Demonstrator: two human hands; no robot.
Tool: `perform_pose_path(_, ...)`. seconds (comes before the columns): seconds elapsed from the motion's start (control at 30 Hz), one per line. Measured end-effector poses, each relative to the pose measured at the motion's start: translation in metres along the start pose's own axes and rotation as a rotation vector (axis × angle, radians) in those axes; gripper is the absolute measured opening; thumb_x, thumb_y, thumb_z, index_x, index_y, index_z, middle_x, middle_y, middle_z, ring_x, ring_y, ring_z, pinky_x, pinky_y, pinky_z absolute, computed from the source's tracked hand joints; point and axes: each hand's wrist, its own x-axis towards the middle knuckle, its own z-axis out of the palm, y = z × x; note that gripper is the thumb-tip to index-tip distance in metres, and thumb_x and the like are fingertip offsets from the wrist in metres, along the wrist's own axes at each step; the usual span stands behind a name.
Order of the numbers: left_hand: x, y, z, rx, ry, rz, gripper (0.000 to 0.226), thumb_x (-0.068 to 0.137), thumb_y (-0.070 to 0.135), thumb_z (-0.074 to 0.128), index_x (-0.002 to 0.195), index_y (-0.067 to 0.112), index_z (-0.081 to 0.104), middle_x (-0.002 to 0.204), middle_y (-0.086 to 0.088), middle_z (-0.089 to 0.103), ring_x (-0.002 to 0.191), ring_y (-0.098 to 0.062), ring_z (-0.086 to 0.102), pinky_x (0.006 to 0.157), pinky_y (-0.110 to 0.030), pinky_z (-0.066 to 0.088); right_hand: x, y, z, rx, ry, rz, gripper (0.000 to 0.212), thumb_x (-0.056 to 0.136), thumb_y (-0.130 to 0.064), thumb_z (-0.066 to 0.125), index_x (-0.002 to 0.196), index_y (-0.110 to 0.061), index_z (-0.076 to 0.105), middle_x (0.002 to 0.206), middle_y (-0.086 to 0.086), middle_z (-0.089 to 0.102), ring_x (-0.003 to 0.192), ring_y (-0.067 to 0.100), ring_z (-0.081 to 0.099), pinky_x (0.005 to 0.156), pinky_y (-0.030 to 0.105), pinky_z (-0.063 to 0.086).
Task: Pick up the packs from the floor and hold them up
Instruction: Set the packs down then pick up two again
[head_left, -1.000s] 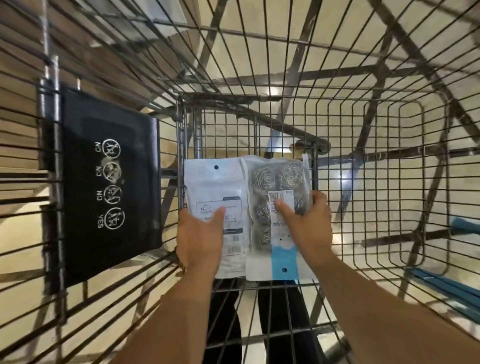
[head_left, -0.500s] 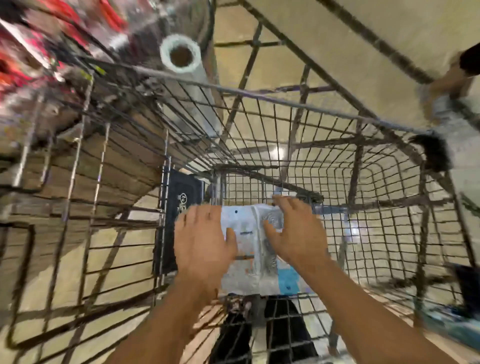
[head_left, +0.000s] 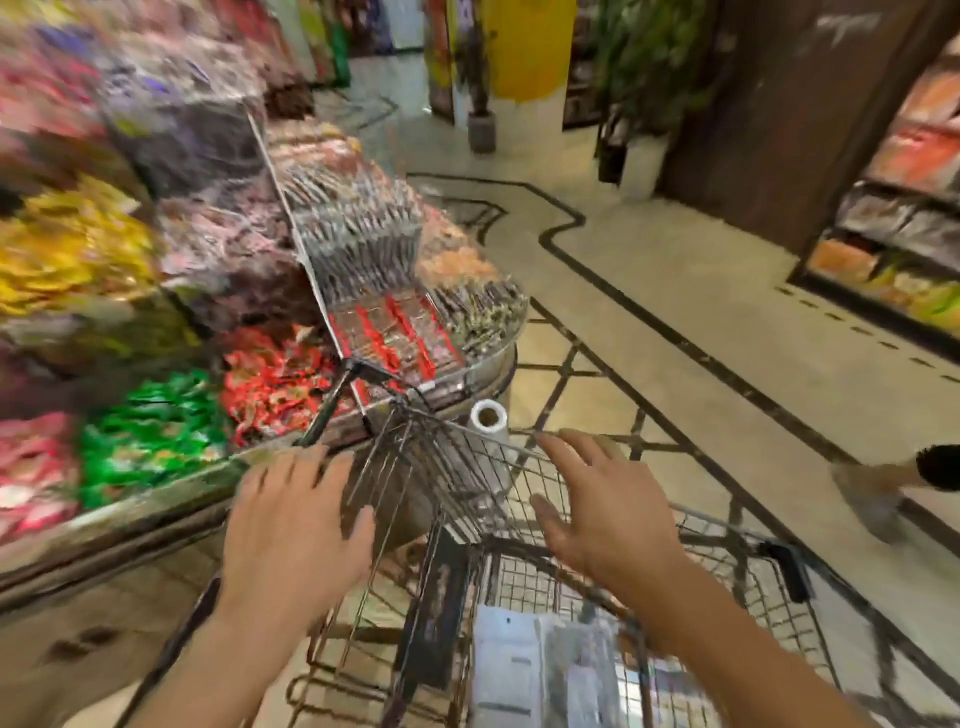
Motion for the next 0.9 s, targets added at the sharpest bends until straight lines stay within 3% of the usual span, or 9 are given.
perform_pose_path(0.23,-0.071,-0.055,-0.087,0.053,0.158,-0.301,0.062,0.076,0.05,0.055,0.122,0.013,0.073,0.118,-0.015,0.073,0.112,-0.039,0.066,0.095,-0.056,0.051,0.03,-0.078,-0.064,0.045,0.094,-0.334,0.07,0.098,-0.046,0.049,0.162,-0.034,0.022,0.164,-0.003,0.034,0.15,0.027,0.031,0.117,0.049,0.038)
perform_pose_path(0.33,-0.114,-0.083,-0.115,0.068,0.233,-0.387,0.069,0.077,0.053,0.045,0.122,0.008,0.073,0.117,-0.018,0.072,0.111,-0.041,0.066,0.096,-0.055,0.049,0.032,-0.129,-0.077,0.047,0.12,-0.492,0.071,0.096,-0.043,0.052,0.161,-0.033,0.026,0.159,-0.001,0.041,0.146,0.029,0.036,0.113,0.049,0.043)
perform_pose_path(0.47,-0.183,-0.125,-0.15,0.138,0.305,-0.556,0.069,0.078,0.054,0.045,0.124,0.009,0.072,0.119,-0.016,0.072,0.112,-0.04,0.066,0.096,-0.055,0.05,0.016,-0.211,-0.087,0.084,0.133,-0.702,0.071,0.09,-0.039,0.059,0.157,-0.03,0.036,0.151,-0.001,0.05,0.138,0.028,0.046,0.102,0.047,0.05)
perform_pose_path(0.73,-0.354,-0.202,-0.184,0.231,0.382,-0.886,0.063,0.077,0.051,0.062,0.128,0.015,0.07,0.122,-0.012,0.072,0.115,-0.038,0.064,0.092,-0.054,0.051,-0.076,-0.389,-0.08,0.09,0.122,-1.075,0.073,0.089,-0.037,0.063,0.156,-0.031,0.036,0.151,0.0,0.049,0.137,0.029,0.046,0.1,0.045,0.05)
perform_pose_path(0.9,-0.465,-0.254,-0.196,0.238,0.412,-1.037,0.067,0.08,0.056,0.051,0.133,0.018,0.067,0.128,-0.009,0.07,0.118,-0.035,0.063,0.095,-0.053,0.051,-0.161,-0.499,-0.072,0.116,0.13,-1.254,0.068,0.09,-0.034,0.062,0.154,-0.027,0.041,0.148,0.004,0.053,0.135,0.031,0.05,0.097,0.046,0.05)
